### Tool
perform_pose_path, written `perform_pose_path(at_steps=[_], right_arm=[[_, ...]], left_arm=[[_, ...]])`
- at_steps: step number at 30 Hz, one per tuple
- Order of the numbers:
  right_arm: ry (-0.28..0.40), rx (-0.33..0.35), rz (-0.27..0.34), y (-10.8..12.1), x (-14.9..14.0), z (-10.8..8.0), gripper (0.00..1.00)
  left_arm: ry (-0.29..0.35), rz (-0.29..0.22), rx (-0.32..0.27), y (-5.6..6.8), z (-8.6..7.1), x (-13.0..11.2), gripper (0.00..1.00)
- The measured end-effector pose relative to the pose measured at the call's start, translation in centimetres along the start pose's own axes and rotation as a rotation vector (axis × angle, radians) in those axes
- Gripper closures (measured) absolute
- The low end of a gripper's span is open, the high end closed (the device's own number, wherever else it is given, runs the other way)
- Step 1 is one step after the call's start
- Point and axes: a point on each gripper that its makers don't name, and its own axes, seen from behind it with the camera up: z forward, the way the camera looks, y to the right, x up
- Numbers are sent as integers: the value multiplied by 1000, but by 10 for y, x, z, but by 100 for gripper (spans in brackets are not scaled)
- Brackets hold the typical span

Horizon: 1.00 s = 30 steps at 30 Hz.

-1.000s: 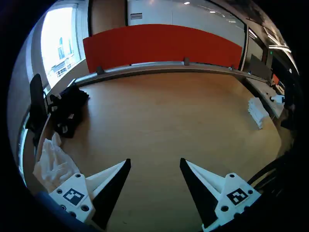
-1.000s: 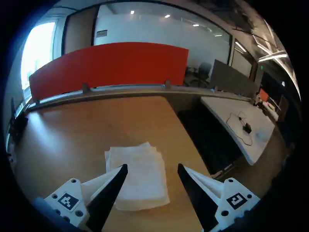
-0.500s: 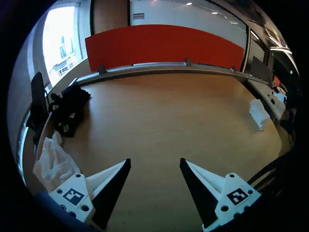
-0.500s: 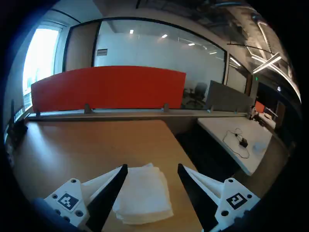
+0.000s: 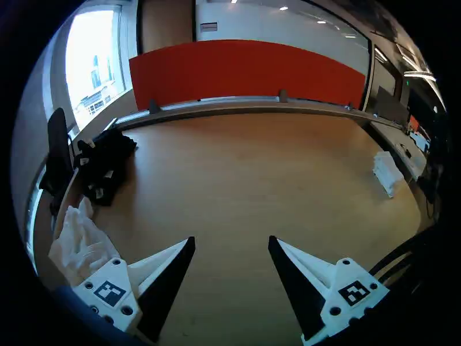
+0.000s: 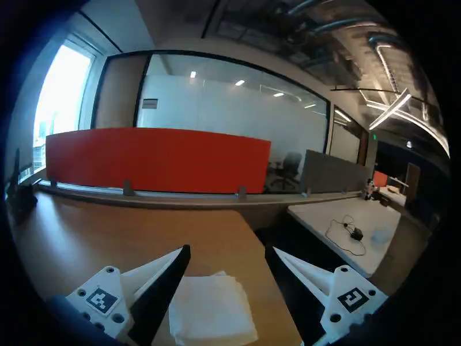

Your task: Fold towel

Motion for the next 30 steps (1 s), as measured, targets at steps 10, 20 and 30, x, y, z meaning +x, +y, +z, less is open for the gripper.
perform_pose_path(at_steps=[10,20,30], right_arm=[[62,36,5,-16,27,-6,0],[102,90,10,-38,51,-14,0],[137,152,27,-65,73,-28,0]], left_arm=[[90,-10,14,-5,-3,27,6],[257,-46,48,-16,-12,75,6],[424,-87,97,-33,-26,119,6]])
